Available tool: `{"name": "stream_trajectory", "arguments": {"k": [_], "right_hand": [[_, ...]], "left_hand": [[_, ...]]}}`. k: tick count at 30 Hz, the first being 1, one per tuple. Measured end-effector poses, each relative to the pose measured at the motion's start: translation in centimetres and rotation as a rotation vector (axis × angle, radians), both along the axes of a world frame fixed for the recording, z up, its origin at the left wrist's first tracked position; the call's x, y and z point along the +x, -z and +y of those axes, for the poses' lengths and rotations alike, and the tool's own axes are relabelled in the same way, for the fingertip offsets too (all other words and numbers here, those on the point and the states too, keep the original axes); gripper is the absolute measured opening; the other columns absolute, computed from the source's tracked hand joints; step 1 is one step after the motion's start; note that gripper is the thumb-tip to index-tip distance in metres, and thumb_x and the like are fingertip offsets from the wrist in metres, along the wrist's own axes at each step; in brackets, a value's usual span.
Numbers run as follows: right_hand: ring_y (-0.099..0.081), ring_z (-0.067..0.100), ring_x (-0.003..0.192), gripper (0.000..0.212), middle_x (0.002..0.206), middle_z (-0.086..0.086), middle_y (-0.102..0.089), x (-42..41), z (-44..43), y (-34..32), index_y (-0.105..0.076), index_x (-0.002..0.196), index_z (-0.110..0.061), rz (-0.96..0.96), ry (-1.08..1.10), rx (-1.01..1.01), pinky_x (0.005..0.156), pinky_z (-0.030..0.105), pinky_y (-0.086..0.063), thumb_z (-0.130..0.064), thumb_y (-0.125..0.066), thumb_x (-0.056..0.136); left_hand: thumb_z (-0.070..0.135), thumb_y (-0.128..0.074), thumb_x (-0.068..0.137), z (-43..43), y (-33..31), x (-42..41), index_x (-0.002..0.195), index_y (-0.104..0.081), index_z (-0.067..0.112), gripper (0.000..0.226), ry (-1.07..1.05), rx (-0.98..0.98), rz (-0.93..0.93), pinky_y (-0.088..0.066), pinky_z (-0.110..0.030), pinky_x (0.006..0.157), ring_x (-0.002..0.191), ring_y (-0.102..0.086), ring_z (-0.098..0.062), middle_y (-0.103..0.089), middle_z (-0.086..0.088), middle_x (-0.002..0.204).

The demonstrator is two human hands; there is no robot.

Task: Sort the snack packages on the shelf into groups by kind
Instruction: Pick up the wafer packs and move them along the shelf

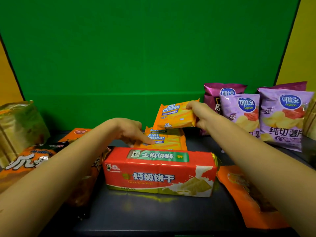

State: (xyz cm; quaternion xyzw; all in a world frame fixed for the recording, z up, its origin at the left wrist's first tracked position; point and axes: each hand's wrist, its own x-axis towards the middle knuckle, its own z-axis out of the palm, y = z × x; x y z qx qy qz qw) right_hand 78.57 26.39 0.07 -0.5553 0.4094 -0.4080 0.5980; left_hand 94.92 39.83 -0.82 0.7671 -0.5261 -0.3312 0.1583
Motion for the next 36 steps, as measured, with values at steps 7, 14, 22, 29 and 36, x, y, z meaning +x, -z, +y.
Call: {"name": "stream_trajectory", "arguments": {"k": [7, 14, 22, 29, 36], "right_hand": [[-0.053, 0.009, 0.025, 0.021, 0.03, 0.0, -0.055, 2.1, -0.5, 1.5, -0.046, 0.072, -0.008, 0.045, -0.125, 0.084, 0.029, 0.024, -0.044, -0.005, -0.044, 0.093], [-0.051, 0.017, 0.043, 0.024, 0.065, 0.008, -0.049, 3.3, 0.1, 2.9, -0.044, 0.066, -0.008, 0.312, -0.156, -0.057, 0.044, 0.028, -0.042, -0.004, -0.05, 0.089], [-0.053, 0.022, 0.083, 0.029, 0.099, 0.013, -0.061, 1.2, 0.9, 1.6, -0.054, 0.111, 0.002, 0.547, -0.216, -0.287, 0.066, 0.026, -0.04, -0.015, -0.055, 0.088], [-0.049, 0.018, 0.114, 0.037, 0.134, 0.012, -0.052, -3.7, 2.8, -1.3, -0.051, 0.127, -0.003, 0.532, -0.254, -0.556, 0.085, 0.019, -0.03, -0.011, -0.052, 0.091], [-0.055, 0.003, 0.087, 0.021, 0.103, 0.0, -0.063, -12.2, 5.9, -2.8, -0.061, 0.109, -0.007, 0.495, -0.327, -0.64, 0.063, -0.005, -0.038, -0.003, -0.049, 0.092]], "left_hand": [[0.04, -0.066, 0.083, 0.1, -0.1, -0.1, 0.078, -0.057, 0.013, 0.029, 0.015, 0.049, -0.12, -0.044, -0.014, 0.041, 0.043, -0.05, -0.005, -0.058, 0.004, 0.062], [0.048, -0.061, 0.083, 0.8, -0.6, -0.7, 0.124, -0.049, 0.004, 0.061, -0.02, 0.07, -0.272, -0.044, -0.021, 0.049, 0.064, -0.055, -0.013, -0.056, 0.001, 0.081], [0.048, -0.056, 0.087, 2.3, -1.3, -0.2, 0.102, -0.063, 0.006, 0.045, -0.074, -0.144, -0.347, -0.04, -0.021, 0.049, 0.061, -0.057, -0.015, -0.062, -0.004, 0.09], [0.033, -0.058, 0.089, 7.4, -2.6, 0.3, 0.093, -0.065, 0.01, 0.024, -0.26, -0.555, -0.283, -0.046, -0.02, 0.054, 0.059, -0.058, -0.014, -0.066, -0.002, 0.075], [0.029, -0.059, 0.089, 14.0, -1.4, -1.2, 0.085, -0.066, 0.014, 0.017, -0.372, -0.844, -0.323, -0.047, -0.021, 0.062, 0.057, -0.06, -0.002, -0.071, -0.001, 0.077]]}}
